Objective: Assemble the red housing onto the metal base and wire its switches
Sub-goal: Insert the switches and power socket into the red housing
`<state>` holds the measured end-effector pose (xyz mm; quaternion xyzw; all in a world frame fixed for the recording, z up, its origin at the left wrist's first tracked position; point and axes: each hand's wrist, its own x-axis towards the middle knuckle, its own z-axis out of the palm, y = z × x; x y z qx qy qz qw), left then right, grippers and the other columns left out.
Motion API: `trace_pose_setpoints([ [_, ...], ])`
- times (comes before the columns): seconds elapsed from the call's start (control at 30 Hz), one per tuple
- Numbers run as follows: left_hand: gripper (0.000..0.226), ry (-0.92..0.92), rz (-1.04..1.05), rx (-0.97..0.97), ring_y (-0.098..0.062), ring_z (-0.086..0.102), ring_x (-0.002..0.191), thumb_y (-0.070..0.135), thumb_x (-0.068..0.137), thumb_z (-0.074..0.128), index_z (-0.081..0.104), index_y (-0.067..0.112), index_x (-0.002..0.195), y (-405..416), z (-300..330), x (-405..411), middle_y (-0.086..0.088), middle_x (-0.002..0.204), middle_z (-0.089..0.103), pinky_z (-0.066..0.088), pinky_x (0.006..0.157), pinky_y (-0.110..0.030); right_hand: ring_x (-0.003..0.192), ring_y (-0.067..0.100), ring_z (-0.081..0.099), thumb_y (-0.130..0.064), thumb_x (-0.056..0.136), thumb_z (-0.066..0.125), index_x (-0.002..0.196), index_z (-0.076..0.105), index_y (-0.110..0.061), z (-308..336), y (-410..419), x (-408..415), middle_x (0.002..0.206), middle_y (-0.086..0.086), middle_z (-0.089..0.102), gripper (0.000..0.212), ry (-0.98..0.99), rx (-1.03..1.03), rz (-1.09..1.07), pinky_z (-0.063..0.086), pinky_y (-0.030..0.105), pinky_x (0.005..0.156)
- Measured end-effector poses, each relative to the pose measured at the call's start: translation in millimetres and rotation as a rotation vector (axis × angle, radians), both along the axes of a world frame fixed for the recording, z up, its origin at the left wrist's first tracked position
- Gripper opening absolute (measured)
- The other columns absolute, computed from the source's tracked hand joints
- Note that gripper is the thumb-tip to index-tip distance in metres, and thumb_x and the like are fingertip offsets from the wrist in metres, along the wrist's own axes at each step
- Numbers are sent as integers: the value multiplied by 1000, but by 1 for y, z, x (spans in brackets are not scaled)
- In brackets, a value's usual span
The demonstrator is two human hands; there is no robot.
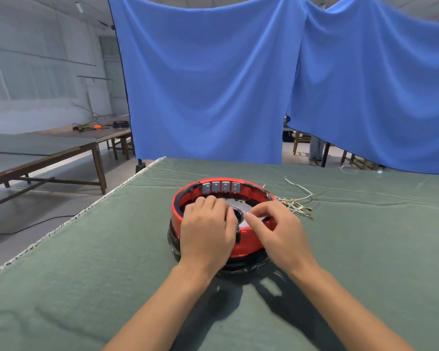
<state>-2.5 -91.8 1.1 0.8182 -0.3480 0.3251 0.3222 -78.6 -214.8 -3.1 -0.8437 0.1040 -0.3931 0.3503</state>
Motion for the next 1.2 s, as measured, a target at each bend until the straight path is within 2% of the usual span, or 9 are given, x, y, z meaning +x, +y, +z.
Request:
trace_pose_setpoints([
  [0.13,30,111,85,195,-25,59,68,34,92,40,51,20,68,-25,10,-1,-1,71,63,31,55,-31,83,5,57,-26,86,62,70,60,-29,3,-32,4,82,-12,63,16,-88,70,-201,44,30,70],
  [0.27,30,151,144,148,-26,56,62,33,92,43,48,20,64,-29,8,5,-1,62,57,26,52,-30,86,21,58,-23,85,59,68,61,-23,-9,-87,11,81,-4,65,18,50,175,-382,42,33,68],
  [0.37,32,123,123,95,-24,48,51,28,89,49,46,20,59,-29,6,7,2,52,46,21,47,-27,98,24,57,-21,87,58,86,64,-22,-24,-121,16,103,2,63,7,215,196,-449,41,32,76],
  [0.47,31,113,136,92,-23,45,49,28,89,51,54,18,59,-31,5,10,4,51,45,19,46,-25,108,27,56,-32,90,55,115,59,-29,-29,-134,30,125,1,52,25,455,66,-496,40,36,85],
  [0.6,28,146,126,100,-22,48,56,31,88,50,62,18,66,-30,6,12,2,57,57,23,49,-27,107,33,58,-47,94,44,125,53,-31,-29,-132,48,126,7,44,36,682,-176,-548,39,37,82],
  [0.8,30,136,-10,125,-16,45,56,37,84,48,61,19,63,-21,7,18,6,55,55,20,46,-22,93,37,61,-50,96,37,114,56,-16,-21,-138,60,119,10,43,43,573,-280,-672,36,37,71],
  [0.93,33,149,-34,114,-16,50,56,40,80,40,57,20,61,-19,8,21,6,54,56,25,47,-25,101,34,59,-41,98,38,118,59,-26,-27,-146,65,125,3,45,33,657,-278,-551,38,35,76],
  [1.1,36,135,-12,114,-17,51,58,41,80,38,62,18,65,-20,6,24,5,56,56,22,46,-22,94,29,61,-39,89,56,96,65,-27,-30,-148,61,114,-1,52,16,535,-220,-547,36,32,70],
  [1.2,35,135,-3,120,-16,50,59,41,82,39,61,18,66,-20,6,23,5,57,57,23,47,-25,108,28,59,-39,90,54,114,58,-29,-30,-147,60,127,-1,54,27,590,-263,-513,41,35,78],
])
